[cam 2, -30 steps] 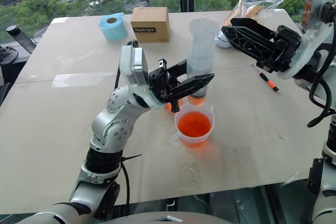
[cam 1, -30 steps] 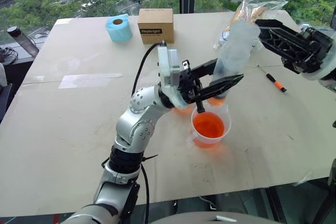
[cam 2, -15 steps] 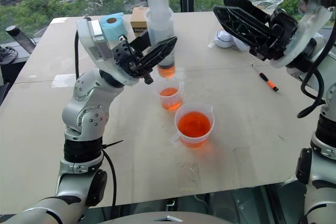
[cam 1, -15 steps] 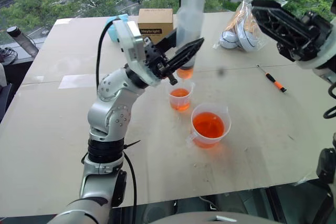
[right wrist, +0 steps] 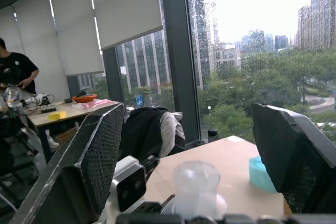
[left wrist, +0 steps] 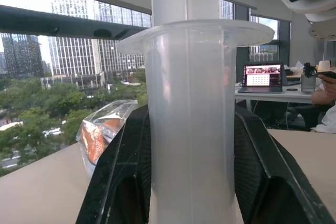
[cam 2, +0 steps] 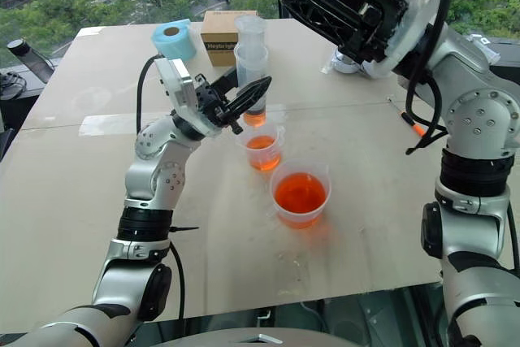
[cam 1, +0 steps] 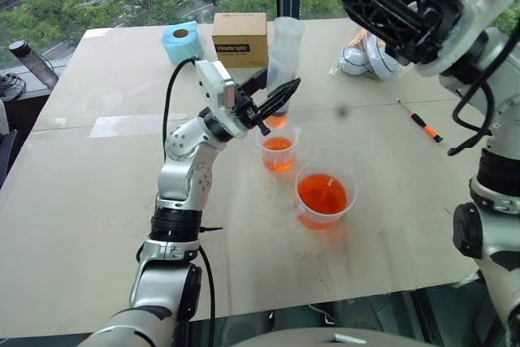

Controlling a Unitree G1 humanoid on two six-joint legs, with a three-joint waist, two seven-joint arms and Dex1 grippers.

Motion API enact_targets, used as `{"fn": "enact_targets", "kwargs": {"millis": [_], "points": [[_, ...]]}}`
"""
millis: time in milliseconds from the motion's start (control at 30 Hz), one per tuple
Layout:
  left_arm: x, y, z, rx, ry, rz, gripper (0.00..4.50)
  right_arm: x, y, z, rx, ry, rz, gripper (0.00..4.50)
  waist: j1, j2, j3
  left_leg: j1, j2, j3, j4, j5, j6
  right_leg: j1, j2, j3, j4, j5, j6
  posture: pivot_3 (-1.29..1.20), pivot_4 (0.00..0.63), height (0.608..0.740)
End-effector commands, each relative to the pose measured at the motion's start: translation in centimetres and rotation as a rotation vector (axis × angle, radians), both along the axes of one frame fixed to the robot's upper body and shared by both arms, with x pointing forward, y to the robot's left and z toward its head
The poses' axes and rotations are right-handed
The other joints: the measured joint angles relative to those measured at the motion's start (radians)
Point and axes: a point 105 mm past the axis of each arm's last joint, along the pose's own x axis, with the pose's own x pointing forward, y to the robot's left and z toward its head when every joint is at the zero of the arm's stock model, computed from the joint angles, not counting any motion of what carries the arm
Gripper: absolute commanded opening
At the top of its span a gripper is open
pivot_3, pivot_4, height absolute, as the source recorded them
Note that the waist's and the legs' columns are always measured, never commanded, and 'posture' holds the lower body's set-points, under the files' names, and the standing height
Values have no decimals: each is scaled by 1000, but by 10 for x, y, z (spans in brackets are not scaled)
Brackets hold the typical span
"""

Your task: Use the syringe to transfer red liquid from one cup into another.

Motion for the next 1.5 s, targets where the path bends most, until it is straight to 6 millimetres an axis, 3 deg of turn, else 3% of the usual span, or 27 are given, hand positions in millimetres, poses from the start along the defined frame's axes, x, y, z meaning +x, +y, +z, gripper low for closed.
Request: {"fn": "enact_targets", "kwargs": {"millis": [33,233,267,367,500,633,1500], "points": [[-5,-3,12,-8,-68,-11,1381,-2,6,11,-24,-64,-8,3261,-1,0,0,0,0,0,0,0,0,0,0,0,0,0,0,0,150,740],[-5,-5,11,-12,-67,-9,1381,5,24,-2,-155,-61,-28,298,-1,0,0,0,0,0,0,0,0,0,0,0,0,0,0,0,150,740],[-5,-5,10,-12,-68,-10,1381,6,27,-3,-176,-55,-26,59,-2,0,0,0,0,0,0,0,0,0,0,0,0,0,0,0,150,740],[-7,-6,10,-12,-68,-12,1381,9,34,-8,-227,-26,-25,59,-7,0,0,0,0,0,0,0,0,0,0,-1,0,0,0,0,150,740],[-7,-6,13,-20,-75,-9,1381,14,39,-39,-398,48,-37,59,-11,0,0,0,0,0,0,0,0,0,-1,0,0,0,0,0,150,740],[-8,-6,17,-34,-81,-7,1381,5,41,-53,-474,94,18,59,-15,0,0,0,0,0,0,0,0,0,-1,0,0,0,0,0,150,740],[-7,-9,22,-50,-105,2,1381,14,43,-78,-543,139,-8,59,-19,0,0,0,0,-1,0,0,0,0,-4,0,0,0,0,0,150,740]]}}
